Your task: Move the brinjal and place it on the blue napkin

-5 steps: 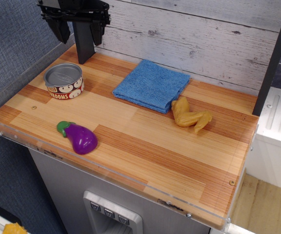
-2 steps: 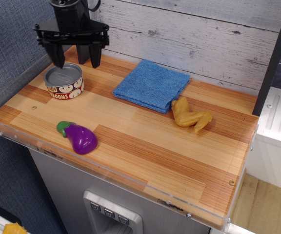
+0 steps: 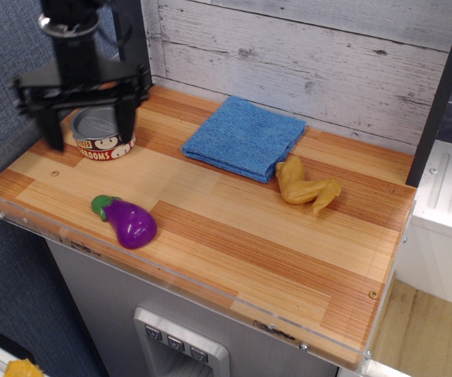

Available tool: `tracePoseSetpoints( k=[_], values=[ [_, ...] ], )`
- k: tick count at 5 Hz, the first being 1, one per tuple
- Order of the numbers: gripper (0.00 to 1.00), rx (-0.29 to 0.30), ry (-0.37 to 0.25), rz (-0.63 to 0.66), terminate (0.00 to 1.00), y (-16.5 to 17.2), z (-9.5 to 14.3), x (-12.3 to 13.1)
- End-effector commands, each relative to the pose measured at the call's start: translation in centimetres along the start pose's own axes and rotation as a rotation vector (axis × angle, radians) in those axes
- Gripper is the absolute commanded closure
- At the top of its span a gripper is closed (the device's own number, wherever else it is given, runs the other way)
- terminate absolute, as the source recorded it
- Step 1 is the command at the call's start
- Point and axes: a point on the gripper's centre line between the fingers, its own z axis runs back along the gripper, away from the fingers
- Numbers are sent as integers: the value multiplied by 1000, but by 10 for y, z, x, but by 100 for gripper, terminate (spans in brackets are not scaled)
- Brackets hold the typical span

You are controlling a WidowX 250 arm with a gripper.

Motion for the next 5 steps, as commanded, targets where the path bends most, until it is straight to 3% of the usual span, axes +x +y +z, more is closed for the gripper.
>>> tracePoseSetpoints(
  k=[1, 2, 3, 4, 5],
  values=[
    [0, -71, 20, 238, 0, 6, -1, -13],
    [0, -60, 16, 317, 0, -3, -15, -14],
    [0, -50, 57, 332, 0, -8, -20, -18],
    [0, -77, 20, 317, 0, -15, -30, -20],
    [0, -51, -8, 311, 0, -25, -43, -18]
  ],
)
